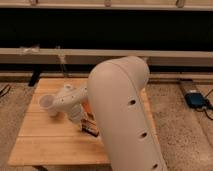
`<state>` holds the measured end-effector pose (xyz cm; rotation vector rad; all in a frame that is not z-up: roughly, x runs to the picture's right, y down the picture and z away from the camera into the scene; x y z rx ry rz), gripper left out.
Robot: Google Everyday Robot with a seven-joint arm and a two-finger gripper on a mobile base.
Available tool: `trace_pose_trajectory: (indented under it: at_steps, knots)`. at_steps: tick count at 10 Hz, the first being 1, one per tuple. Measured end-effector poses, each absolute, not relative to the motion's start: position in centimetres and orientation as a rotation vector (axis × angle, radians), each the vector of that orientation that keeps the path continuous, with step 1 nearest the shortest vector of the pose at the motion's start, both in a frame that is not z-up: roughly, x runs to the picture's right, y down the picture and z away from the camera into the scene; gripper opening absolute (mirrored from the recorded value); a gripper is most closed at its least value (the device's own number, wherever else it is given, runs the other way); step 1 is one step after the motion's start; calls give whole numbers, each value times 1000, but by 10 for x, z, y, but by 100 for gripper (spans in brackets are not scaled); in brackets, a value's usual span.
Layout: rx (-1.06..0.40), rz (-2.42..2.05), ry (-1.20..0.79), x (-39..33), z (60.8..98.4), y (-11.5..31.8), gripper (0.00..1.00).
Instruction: Place the eraser in the ceramic cup
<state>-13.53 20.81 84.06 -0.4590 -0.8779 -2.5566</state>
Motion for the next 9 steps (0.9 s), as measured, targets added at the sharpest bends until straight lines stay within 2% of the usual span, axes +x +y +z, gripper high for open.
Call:
trace_pose_trajectory:
  at_steps: [1,3,6,9]
  knots:
    - [-459,-2561,-887,-136,839,209,13]
    - [-419,-2553,-896,-137,827,198,0]
    - [-279,-2531,-898,-145,786,162,0]
    - [-92,-2496,-903,-153,726,114,0]
